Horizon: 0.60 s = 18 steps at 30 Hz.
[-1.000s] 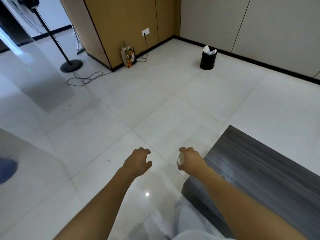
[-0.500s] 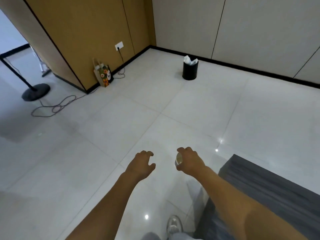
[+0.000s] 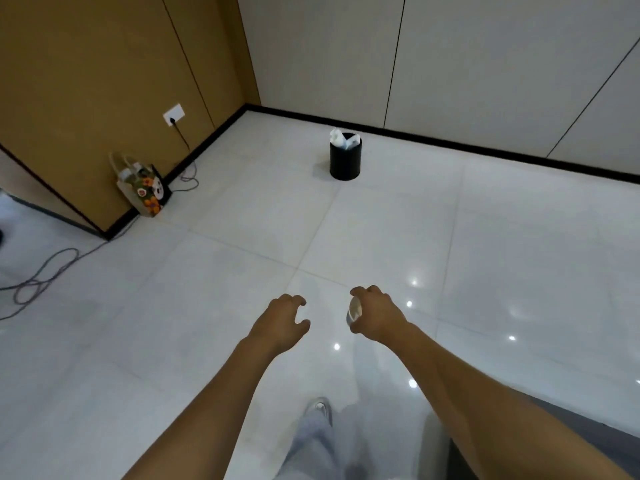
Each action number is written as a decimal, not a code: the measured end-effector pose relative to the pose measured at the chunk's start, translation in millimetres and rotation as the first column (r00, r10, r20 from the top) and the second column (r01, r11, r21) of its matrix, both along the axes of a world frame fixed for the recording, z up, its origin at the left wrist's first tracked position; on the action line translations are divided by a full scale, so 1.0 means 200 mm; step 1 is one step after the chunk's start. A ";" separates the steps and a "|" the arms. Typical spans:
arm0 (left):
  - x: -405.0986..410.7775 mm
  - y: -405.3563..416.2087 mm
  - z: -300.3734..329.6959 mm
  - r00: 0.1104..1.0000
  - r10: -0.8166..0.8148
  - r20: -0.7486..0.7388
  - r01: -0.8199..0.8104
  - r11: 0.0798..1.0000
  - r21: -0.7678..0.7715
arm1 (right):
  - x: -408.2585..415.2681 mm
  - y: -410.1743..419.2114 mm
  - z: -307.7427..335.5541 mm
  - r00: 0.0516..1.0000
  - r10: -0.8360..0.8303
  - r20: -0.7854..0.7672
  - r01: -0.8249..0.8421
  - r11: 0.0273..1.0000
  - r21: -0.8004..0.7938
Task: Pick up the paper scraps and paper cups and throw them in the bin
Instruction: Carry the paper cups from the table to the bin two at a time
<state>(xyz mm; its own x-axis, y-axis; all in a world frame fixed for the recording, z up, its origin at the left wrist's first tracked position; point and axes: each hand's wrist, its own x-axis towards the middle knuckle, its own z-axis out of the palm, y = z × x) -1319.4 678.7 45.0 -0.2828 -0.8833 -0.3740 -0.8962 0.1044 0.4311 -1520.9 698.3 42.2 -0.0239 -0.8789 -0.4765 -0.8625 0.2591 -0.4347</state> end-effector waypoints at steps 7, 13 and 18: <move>-0.05 -0.86 0.04 0.997 -0.078 -0.002 0.078 0.997 -0.023 | -0.05 -0.71 0.03 0.995 -0.097 0.010 0.097 0.995 0.001; -0.28 -1.54 -0.02 0.992 -0.125 -0.016 0.126 0.992 0.013 | -0.25 -1.38 -0.01 0.990 -0.140 0.022 0.141 0.990 -0.020; -0.52 -2.18 -0.01 0.991 -0.132 -0.008 0.132 0.991 0.025 | -0.49 -2.04 0.00 0.990 -0.139 -0.002 0.138 0.988 -0.062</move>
